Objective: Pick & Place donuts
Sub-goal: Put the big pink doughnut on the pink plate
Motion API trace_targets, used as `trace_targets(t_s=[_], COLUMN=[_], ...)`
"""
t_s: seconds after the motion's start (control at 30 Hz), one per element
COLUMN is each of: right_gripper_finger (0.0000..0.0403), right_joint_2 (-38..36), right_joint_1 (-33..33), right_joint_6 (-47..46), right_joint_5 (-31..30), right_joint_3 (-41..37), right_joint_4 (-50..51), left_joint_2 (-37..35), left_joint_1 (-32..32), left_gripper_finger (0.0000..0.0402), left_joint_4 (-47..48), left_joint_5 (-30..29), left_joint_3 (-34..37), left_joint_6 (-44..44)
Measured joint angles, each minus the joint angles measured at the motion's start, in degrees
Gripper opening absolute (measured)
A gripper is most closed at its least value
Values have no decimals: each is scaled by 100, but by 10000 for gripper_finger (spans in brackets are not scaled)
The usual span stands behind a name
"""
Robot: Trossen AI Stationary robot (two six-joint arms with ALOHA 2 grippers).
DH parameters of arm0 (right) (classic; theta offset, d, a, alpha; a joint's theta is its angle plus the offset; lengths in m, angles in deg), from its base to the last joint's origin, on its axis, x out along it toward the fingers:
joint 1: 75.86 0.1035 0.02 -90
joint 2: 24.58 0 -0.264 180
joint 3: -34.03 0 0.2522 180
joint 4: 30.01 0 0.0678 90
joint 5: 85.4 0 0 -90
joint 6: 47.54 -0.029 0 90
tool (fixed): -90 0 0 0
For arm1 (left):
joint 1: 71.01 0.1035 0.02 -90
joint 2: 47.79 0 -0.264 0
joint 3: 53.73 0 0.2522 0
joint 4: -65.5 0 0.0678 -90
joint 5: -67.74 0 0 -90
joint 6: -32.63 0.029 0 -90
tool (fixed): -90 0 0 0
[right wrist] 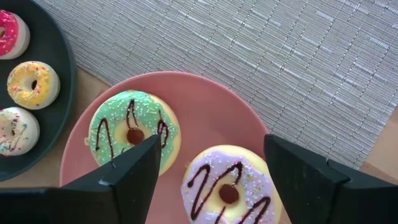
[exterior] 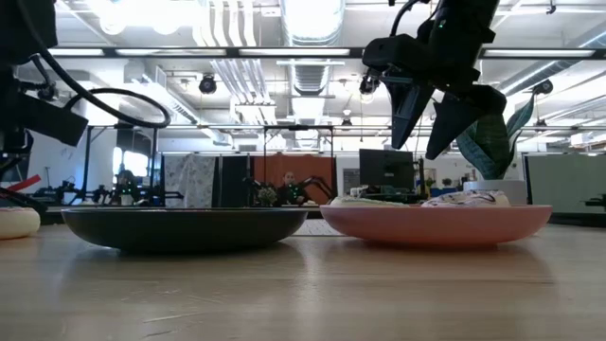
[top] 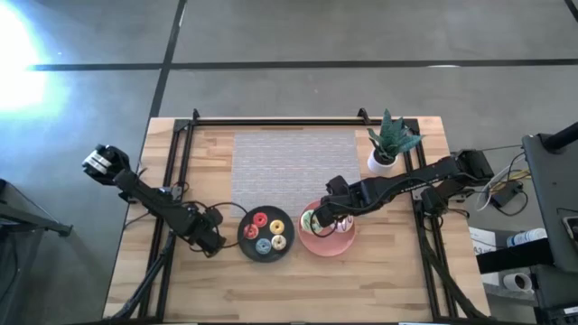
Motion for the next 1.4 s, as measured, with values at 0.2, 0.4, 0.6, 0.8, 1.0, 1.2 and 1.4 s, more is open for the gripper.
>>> trace_targets(t_s=[0.2,0.4,0.6,0.8,1.0,1.2,1.4], right_gripper_finger=[265,250,234,226,226,226,226], right_joint_2=[0,-24,-90,-98,-303,-665,-776], right_joint_1=[0,2,15,15,214,909,1854], right_joint_6=[-57,62,270,403,186,-1181,-2963], right_joint_5=[4,28,1,-4,-262,-988,-1235], right_joint_3=[0,54,410,853,1361,1650,1669], right_joint_4=[-14,-198,-53,300,812,1746,2906], left_joint_2=[54,41,-232,-445,-441,207,1248], left_joint_1=[0,0,10,245,418,629,881], left_gripper_finger=[163,71,8,5,4,3,3], left_joint_4=[-155,-148,506,559,-1078,-2328,-2677], left_joint_5=[11,-4,-221,-1269,-1834,-1458,-999], left_joint_3=[-19,-19,-498,-1279,-1483,-1512,-2346], left_joint_6=[251,387,704,2086,5775,8017,8556])
